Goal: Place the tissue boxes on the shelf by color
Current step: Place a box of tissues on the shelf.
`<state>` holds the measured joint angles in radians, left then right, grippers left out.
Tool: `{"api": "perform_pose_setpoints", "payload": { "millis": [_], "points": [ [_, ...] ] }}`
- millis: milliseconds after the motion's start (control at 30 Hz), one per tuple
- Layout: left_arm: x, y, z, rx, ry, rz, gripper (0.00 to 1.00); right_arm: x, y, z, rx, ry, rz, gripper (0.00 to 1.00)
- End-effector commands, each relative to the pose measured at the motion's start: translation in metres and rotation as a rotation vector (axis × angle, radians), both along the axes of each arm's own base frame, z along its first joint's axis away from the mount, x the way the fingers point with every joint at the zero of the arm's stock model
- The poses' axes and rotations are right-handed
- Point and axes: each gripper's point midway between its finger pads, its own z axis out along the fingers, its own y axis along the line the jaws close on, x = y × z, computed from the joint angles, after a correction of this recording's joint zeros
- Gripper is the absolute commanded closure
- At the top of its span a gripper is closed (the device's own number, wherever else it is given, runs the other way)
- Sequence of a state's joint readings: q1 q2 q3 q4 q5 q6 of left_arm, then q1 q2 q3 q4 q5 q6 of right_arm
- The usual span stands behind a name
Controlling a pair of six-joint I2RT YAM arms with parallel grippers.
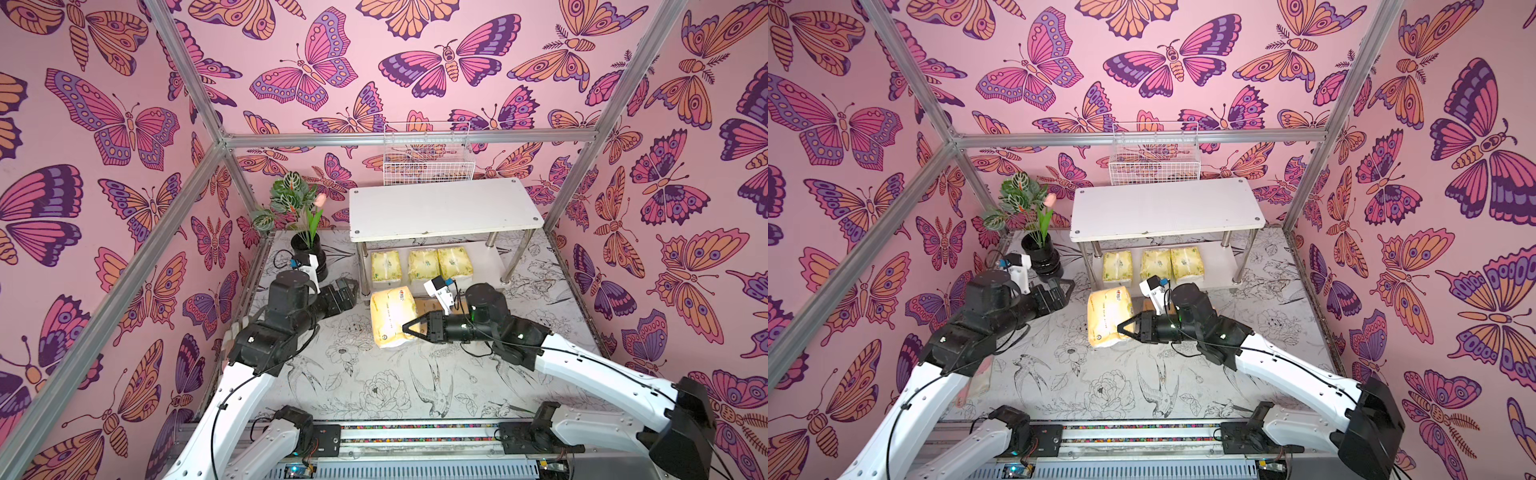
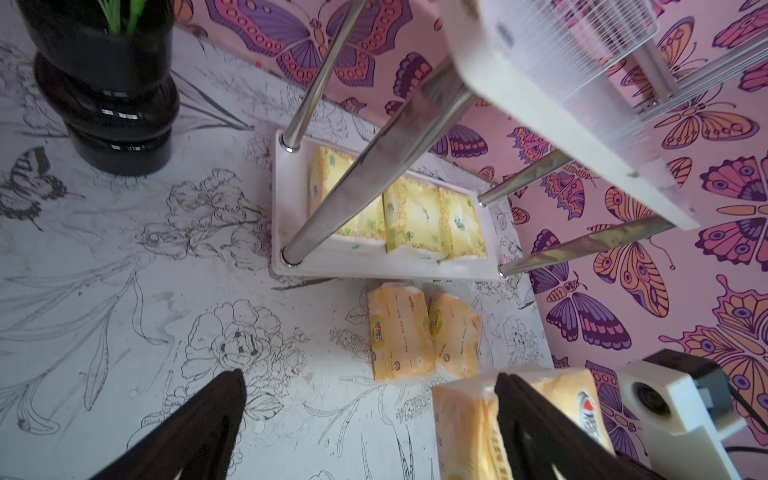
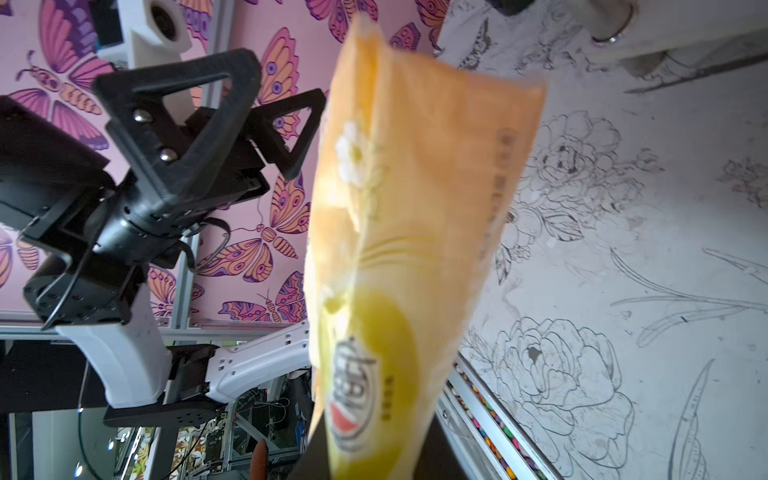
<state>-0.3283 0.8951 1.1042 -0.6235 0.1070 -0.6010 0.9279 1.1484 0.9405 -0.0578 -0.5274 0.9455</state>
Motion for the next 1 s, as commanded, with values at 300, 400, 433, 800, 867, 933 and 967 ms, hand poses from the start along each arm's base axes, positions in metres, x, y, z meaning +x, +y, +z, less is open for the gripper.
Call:
{"api": "perform_pose_setpoints", "payload": {
  "millis": [300,400,433,800,867,933,967],
  "points": [
    [0.033,0.011,0.062,0.090,-0.078,-0.010,0.01,0.042,-0.001,0.116,0.059,-0.160,-0.019,0.92],
    [0.040,0.014,0.071,0.093,-0.095,-0.006,0.00,0.076,-0.001,0.139,0.077,-0.191,-0.081,0.91],
    [0.042,0.016,0.074,0.091,-0.099,-0.001,0.01,0.087,-0.002,0.143,0.080,-0.195,-0.099,0.90],
    [0.057,0.015,0.081,0.061,-0.091,-0.021,0.01,0.194,0.019,0.139,0.055,-0.141,-0.184,0.89],
    [0.057,0.015,0.079,0.055,-0.085,-0.021,0.00,0.204,0.027,0.134,0.046,-0.128,-0.180,0.88],
    [0.057,0.013,0.078,0.050,-0.081,-0.026,0.01,0.213,0.033,0.128,0.035,-0.115,-0.181,0.87],
    [0.056,0.013,0.078,0.047,-0.080,-0.026,0.00,0.218,0.036,0.126,0.031,-0.111,-0.182,0.87]
  ]
}}
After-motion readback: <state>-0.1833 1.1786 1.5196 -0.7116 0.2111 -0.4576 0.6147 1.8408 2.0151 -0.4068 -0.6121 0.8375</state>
